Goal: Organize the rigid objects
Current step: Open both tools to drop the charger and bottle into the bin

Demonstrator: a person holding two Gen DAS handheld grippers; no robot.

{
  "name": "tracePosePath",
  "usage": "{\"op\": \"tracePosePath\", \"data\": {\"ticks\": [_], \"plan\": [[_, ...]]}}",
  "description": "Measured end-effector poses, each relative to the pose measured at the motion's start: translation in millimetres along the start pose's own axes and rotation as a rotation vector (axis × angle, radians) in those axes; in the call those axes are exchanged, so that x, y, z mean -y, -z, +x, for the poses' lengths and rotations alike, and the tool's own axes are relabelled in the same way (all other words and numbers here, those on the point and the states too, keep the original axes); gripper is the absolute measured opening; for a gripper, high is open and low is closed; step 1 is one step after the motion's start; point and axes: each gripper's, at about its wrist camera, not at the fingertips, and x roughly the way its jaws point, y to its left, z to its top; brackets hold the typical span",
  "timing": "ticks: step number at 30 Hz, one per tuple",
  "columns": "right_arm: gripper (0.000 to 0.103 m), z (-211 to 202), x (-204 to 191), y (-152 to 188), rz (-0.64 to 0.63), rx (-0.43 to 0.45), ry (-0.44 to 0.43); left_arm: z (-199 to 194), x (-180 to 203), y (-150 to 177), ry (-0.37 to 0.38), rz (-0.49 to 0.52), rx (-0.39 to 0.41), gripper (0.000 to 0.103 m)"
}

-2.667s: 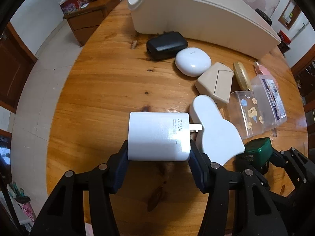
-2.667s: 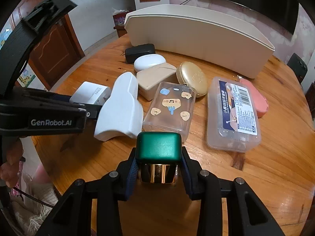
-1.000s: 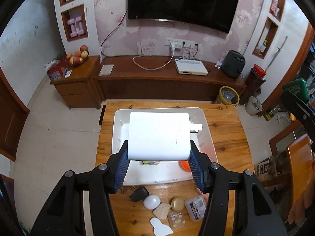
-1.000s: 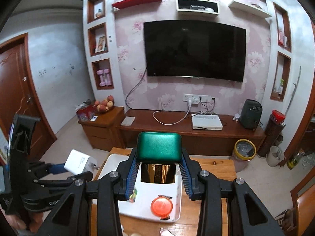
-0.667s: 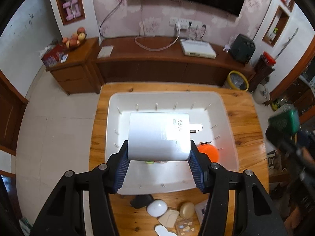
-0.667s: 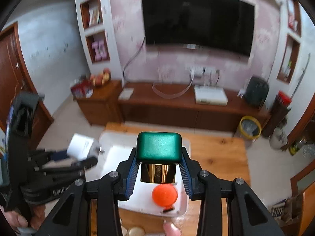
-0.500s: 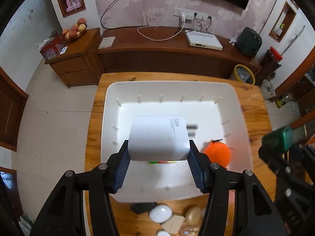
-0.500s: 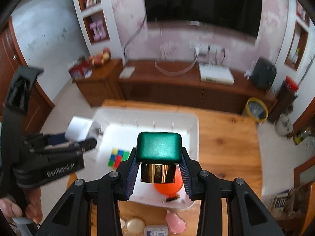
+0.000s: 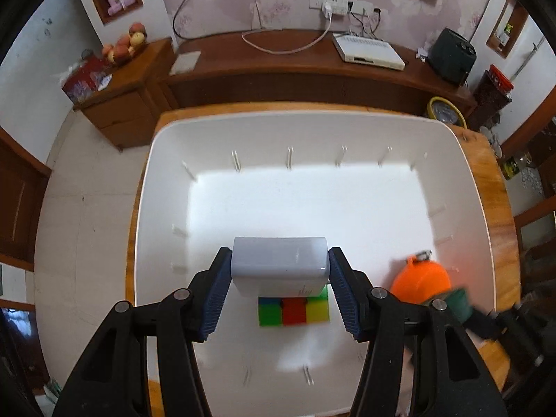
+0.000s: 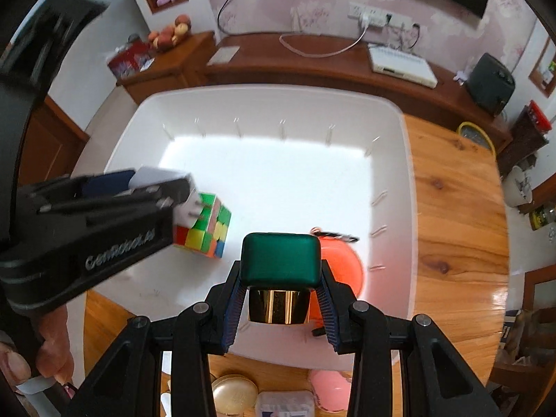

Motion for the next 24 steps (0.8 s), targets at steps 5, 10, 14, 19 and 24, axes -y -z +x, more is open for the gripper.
{"op": "tracePosePath", "data": {"ticks": [5, 10, 14, 19, 24], "plan": [[0.040, 26.1, -9.4, -1.1, -0.016, -0.078, -0.057, 12.3, -7.3, -15.6, -0.033, -0.049, 0.016, 0.059], [0.064, 38.5, -11.6, 5.0, 0.000, -0.118, -0.067, 27.9, -16.2, -22.5, -0.057, -0.116, 0.001, 0.060], [0.078, 21.8, -10.3, 11.9, -0.027, -0.064, -0.068, 19.5, -14.6, -19.4, -0.037, -0.123, 0.028, 0.093], [0.078, 2.5, 0.8, 21.0, 0.007, -0.028, -0.093, -10.2, -11.6, -14.6, -0.044, -0.083, 0.060, 0.097], [0.078, -18.2, 12.3, 37.5, 0.036, 0.016, -0.110, -44.6, -17.8, -5.4, 0.010, -0.088, 0.086, 0.098]]}}
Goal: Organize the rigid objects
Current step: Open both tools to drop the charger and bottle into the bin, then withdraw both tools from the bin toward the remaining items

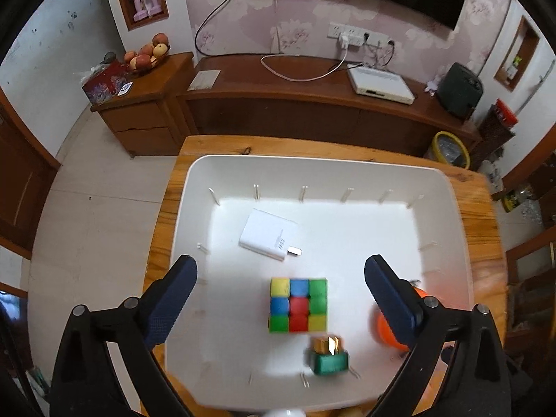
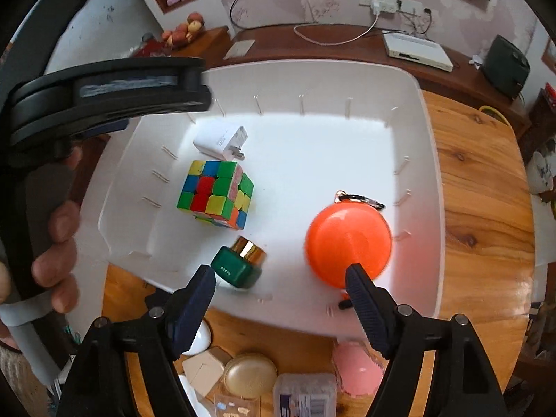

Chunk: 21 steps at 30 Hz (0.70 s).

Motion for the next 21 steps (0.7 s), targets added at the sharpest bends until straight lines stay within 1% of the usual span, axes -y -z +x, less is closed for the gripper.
{"op": "tracePosePath", "data": {"ticks": [4, 8, 13, 21], "plan": [[0.078, -14.5, 1.6, 11.2, -0.009, 0.026, -0.010, -32.0, -3.0, 8.9, 0.043, 0.002, 0.032, 0.098], [0.078, -30.8, -0.5, 23.2, -0.013, 0.053, -0.015, -58.9, -2.8, 23.6, 0.056, 0.032, 0.061, 0.098], [0.078, -47.9, -5.7, 29.6, 0.001, 0.089, -0.011, -85.2, -1.2, 42.5, 0.068, 0.071, 0.084, 0.098], [0.078, -78.3, -17.8, 33.5, -0.011, 0.172, 0.028, -126.0, -5.5, 74.3, 0.124, 0.139, 0.153, 0.098]]}}
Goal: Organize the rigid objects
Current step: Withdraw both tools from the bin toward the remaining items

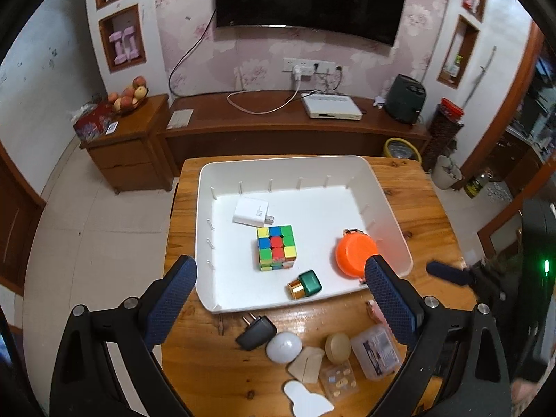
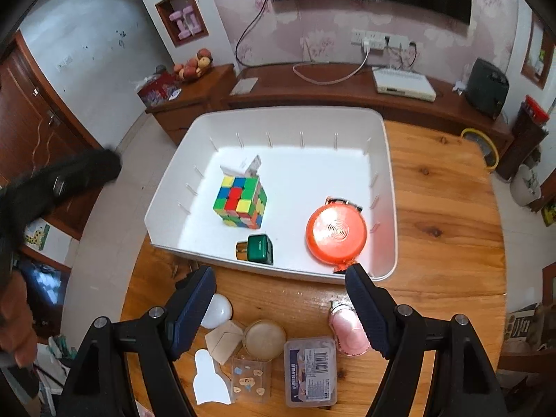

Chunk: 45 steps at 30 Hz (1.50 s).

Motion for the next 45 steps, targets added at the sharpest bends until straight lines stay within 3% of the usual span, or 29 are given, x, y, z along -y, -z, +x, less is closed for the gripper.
{"op": "tracePosePath", "data": {"ticks": [8, 18, 26, 38, 45], "plan": [[0.078, -21.5, -8.3, 2.1, -0.005, 0.066, 0.022, -26.5, -4.3, 19.8, 0.042, 0.040, 0.039, 0.098], [0.078, -22.4, 0.3, 31.9, -0.009, 0.066, 0.095, -27.4, 2.8, 49.2, 0.064, 0.169, 0.032, 0.098], [0.078, 2.0, 10.6, 65.2, 0.014, -0.007, 0.140, 1.2, 13.8, 80.5, 0.095, 0.250, -0.062, 0.098], [0.078, 53.5, 11.8, 130.3, 0.066, -0.138, 0.151, 53.3, -9.2, 131.2, 0.064, 0.009, -0.214, 0.098], [0.078, 68.9, 15.6, 148.5, 0.085, -0.163, 0.158, 62.3, -19.0, 156.8, -0.005, -0.057, -0.232, 0.098]]}}
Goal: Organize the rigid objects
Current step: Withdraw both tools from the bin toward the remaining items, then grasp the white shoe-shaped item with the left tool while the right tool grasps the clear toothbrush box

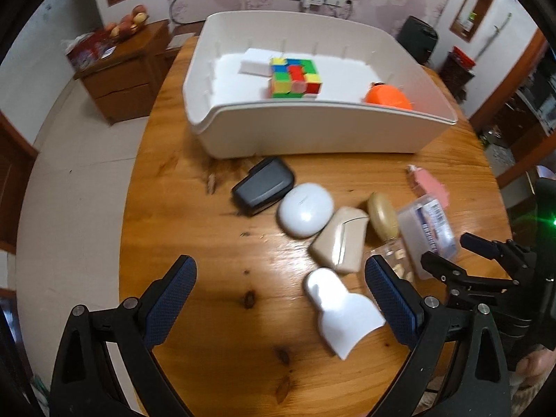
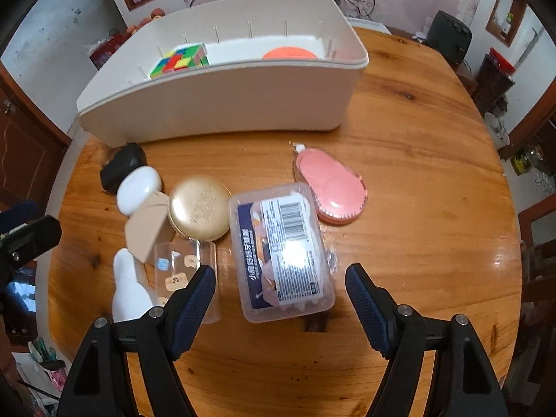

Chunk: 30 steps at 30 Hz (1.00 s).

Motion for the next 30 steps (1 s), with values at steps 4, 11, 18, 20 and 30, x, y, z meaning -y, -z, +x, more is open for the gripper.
{"op": "tracePosePath", "data": {"ticks": [4, 11, 18, 20, 30], "plan": [[0.078, 9.6, -5.1, 6.3, -0.030, -0.015, 0.012, 4.2, -6.4, 9.7, -0.003, -0.063, -0.008, 0.098], [0.078, 24.0, -5.8, 10.7, -0.053, -0.036, 0.018, 9.3, 3.0, 27.7, -0.035, -0.091, -0.010, 0.098], [0.067, 28.6, 2.7, 18.4, -0.063, 0.000, 0.024, 15.7, 18.0, 40.5, -0.040, -0.121, -0.017, 0.098], [0.065, 26.5, 4.5, 23.8, -0.065, 0.020, 0.013, 17.4, 21.5, 42.6, -0.051, -0.129, -0.026, 0.098], [0.065, 18.3, 11.2, 45.8, -0.088, 0.072, -0.011, 30.3, 27.0, 48.3, -0.104, -0.173, -0.090, 0.098]]}}
